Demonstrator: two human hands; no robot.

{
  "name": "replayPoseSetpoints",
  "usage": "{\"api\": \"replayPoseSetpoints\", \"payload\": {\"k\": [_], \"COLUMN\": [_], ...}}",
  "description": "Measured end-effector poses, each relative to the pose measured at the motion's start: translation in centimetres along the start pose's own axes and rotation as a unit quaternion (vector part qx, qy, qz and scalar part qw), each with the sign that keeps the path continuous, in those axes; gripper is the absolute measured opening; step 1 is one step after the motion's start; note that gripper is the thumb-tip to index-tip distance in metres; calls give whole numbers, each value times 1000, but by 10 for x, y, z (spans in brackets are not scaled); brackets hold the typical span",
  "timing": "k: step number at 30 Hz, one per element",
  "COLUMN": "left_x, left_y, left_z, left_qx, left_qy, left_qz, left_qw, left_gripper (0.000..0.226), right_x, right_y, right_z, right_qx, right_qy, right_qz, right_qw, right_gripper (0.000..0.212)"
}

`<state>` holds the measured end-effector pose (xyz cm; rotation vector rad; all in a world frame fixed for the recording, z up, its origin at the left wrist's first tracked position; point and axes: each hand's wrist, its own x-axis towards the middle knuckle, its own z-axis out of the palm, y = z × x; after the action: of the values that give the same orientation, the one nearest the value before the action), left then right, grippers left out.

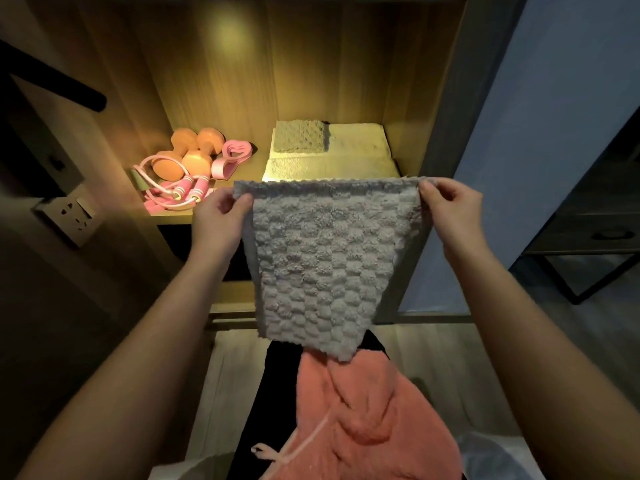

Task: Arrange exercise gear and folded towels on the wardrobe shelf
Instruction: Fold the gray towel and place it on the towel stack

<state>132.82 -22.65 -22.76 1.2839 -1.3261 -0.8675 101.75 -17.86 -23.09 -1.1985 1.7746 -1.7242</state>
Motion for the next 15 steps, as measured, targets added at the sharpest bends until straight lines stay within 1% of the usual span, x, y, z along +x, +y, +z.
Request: {"api": "replayPoseSetpoints", "payload": {"k": [2, 4, 6, 8, 11, 13, 15], "left_x": [19, 35, 49, 62, 80, 94, 108], "left_y": [3, 0, -7, -15, -25, -30, -34], "left_z": [5, 10, 15, 22, 37, 49, 63], "left_qx": [33, 80, 111, 116, 47, -13, -63], "left_qy": [12, 4, -13, -24, -26, -18, -3], "left_qz": [10, 7, -17, -54, -114, -152, -171], "left_qw": [999, 997, 994, 992, 992, 988, 983], "left_gripper": [11, 13, 23, 21, 14, 21, 30], "right_x": [16, 27, 35, 43, 59, 72, 85], "right_y": [-4, -2, 5, 15, 28, 32, 33], "right_z": [4, 10, 17, 25, 42, 55, 70], "right_qx": [-18, -33, -43, -48, -25, 5, 34], "right_qy": [9, 9, 14, 14, -6, -9, -2], "right_qz": [-11, -13, -9, 7, 54, 80, 92], "right_qw": [1000, 999, 999, 999, 998, 997, 995], "right_gripper": [16, 16, 12, 12, 16, 16, 14]}}
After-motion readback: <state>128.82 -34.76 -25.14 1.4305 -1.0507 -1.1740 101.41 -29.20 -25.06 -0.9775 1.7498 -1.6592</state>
